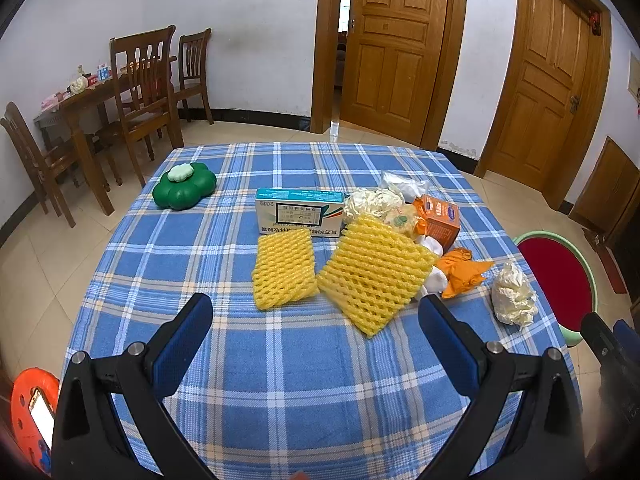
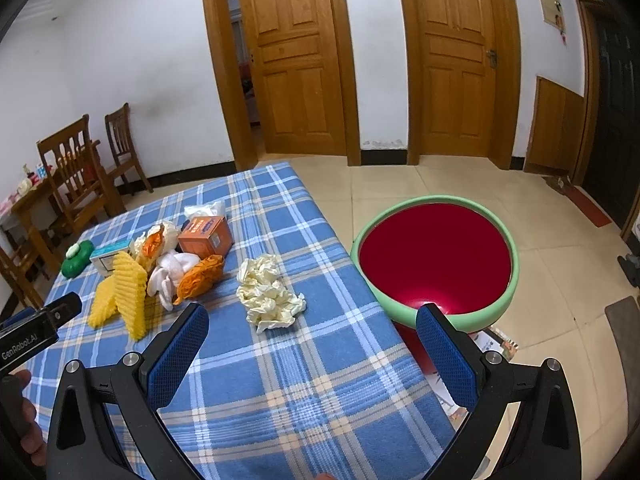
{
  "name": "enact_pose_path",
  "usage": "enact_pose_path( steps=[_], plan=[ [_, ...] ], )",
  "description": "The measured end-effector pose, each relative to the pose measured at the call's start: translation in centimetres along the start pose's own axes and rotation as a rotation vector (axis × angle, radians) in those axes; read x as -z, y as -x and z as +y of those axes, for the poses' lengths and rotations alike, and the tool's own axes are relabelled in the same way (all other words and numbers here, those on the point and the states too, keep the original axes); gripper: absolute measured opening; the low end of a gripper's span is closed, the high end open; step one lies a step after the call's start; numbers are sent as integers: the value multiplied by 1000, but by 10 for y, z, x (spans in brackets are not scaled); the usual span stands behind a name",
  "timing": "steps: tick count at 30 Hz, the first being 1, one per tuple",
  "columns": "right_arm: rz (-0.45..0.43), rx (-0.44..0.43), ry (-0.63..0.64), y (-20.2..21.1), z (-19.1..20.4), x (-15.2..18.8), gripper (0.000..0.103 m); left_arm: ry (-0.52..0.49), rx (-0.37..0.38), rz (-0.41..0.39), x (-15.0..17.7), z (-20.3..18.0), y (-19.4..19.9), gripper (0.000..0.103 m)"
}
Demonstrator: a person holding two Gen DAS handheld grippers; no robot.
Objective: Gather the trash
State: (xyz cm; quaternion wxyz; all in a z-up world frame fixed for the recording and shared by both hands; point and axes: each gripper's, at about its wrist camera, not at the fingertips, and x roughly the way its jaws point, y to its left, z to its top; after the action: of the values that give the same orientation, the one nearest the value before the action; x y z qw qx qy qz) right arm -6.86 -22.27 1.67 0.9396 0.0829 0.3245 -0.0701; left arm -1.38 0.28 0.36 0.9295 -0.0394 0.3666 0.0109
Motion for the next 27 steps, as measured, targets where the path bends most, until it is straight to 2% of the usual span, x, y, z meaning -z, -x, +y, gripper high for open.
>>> enact_pose_path(
  steps=[27],
  plan=[
    [5,-2,1,-2,0,3,103,10,-3,3,0,6,-7,101]
  ],
)
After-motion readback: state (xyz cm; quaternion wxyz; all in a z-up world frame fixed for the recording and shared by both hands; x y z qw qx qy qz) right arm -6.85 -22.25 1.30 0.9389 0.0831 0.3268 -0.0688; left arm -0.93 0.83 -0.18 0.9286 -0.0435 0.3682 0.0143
